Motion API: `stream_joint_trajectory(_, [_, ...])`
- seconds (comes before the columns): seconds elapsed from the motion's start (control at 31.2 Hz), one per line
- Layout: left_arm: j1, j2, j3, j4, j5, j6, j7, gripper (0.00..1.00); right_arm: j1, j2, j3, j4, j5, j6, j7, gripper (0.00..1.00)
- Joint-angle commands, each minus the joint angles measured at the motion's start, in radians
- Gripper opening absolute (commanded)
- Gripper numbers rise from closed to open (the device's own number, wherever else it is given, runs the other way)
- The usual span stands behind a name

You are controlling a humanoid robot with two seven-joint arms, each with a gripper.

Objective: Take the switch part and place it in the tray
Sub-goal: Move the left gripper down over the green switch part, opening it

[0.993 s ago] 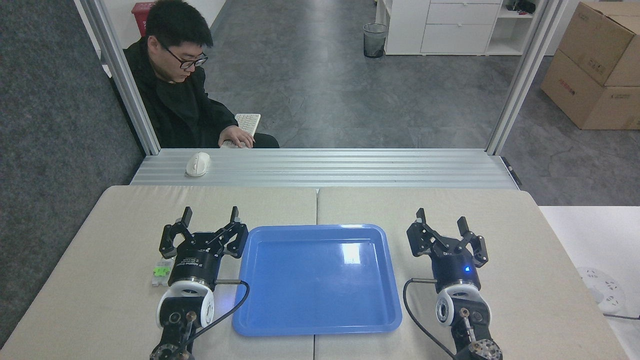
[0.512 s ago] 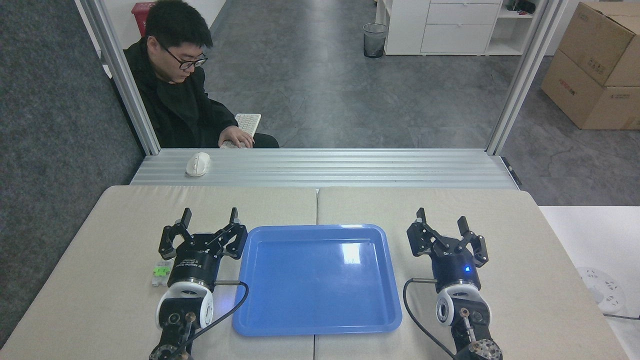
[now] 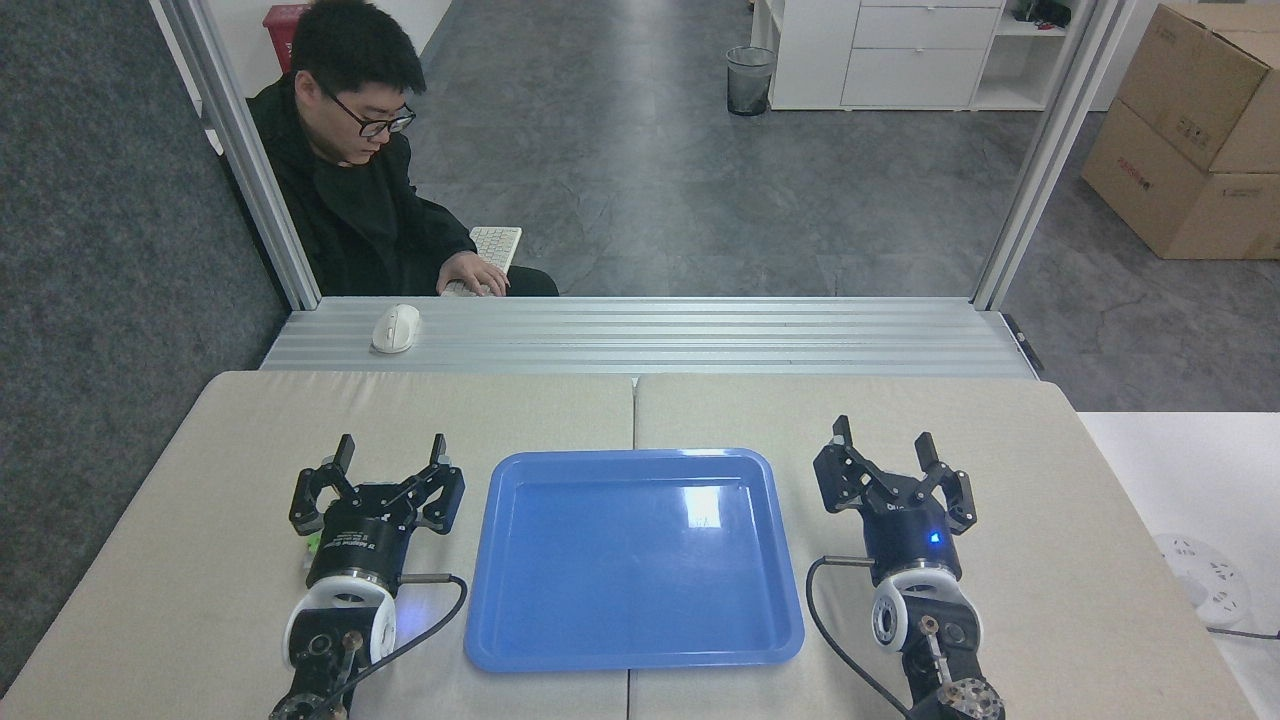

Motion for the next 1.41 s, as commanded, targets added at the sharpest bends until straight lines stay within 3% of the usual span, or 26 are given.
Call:
stream_joint_trajectory(0.0, [-0.001, 0.082, 0.042, 0.141, 0.004, 0.001, 0.022, 0.99, 0.000, 0.000, 0.000, 0.000, 0.000, 0.000, 0.000, 1.00])
stream_joint_trajectory(0.32, [-0.016, 0.116, 0.047, 0.253, 0.012, 0.003, 0.063, 0.99, 0.000, 0.001, -0.001, 0.000, 0.000, 0.000, 0.000, 1.00])
stream_joint_trajectory(1.38, [-0.004, 0.151, 0.038, 0.353, 0.050, 0.000, 0.057, 0.99, 0.000, 0.006, -0.001, 0.000, 0.000, 0.000, 0.000, 1.00])
